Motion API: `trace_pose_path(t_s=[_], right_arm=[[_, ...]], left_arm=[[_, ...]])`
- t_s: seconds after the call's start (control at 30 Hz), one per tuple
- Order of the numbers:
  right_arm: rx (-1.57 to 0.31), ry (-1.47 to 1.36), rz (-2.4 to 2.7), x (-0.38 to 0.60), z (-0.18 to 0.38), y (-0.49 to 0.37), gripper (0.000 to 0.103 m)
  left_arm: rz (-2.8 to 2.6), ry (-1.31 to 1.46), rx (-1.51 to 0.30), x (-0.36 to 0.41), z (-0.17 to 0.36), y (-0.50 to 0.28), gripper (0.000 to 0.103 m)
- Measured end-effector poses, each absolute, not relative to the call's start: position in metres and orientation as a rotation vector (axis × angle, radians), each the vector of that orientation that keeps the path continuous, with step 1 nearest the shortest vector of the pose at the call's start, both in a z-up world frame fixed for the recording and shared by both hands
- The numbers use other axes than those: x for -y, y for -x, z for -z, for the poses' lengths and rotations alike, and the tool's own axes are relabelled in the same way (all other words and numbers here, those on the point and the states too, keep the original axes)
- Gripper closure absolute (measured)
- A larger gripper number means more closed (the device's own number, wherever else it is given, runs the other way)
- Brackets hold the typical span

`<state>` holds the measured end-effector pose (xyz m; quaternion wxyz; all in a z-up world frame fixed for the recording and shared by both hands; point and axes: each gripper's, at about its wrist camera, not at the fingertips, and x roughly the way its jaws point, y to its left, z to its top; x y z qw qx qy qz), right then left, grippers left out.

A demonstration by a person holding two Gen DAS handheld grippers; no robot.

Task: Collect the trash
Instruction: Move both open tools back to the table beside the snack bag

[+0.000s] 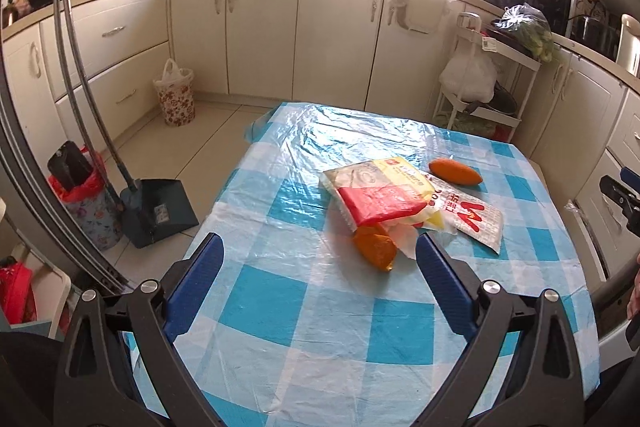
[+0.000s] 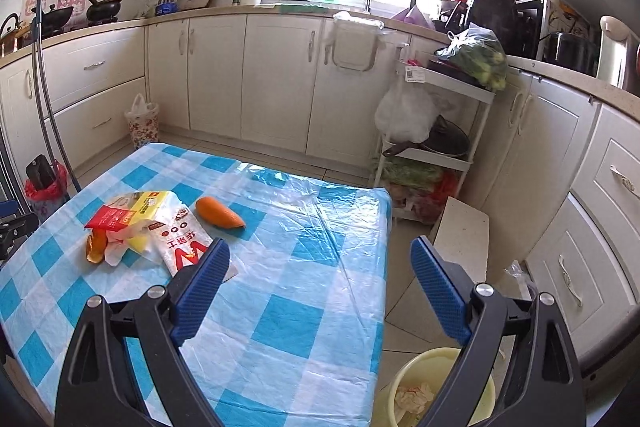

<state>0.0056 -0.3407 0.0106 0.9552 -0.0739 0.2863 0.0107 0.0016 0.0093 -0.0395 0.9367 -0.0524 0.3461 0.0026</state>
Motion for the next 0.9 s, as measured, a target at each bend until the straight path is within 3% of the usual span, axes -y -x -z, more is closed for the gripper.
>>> trace_pose_path(t_s=[0.9], right_arm=[[-0.687, 0.202, -0.218, 0.297, 0.009, -0.024, 0.015]], left_arm=[[0.035, 0.126, -0.78, -0.001, 0.067, -0.019, 0.01]])
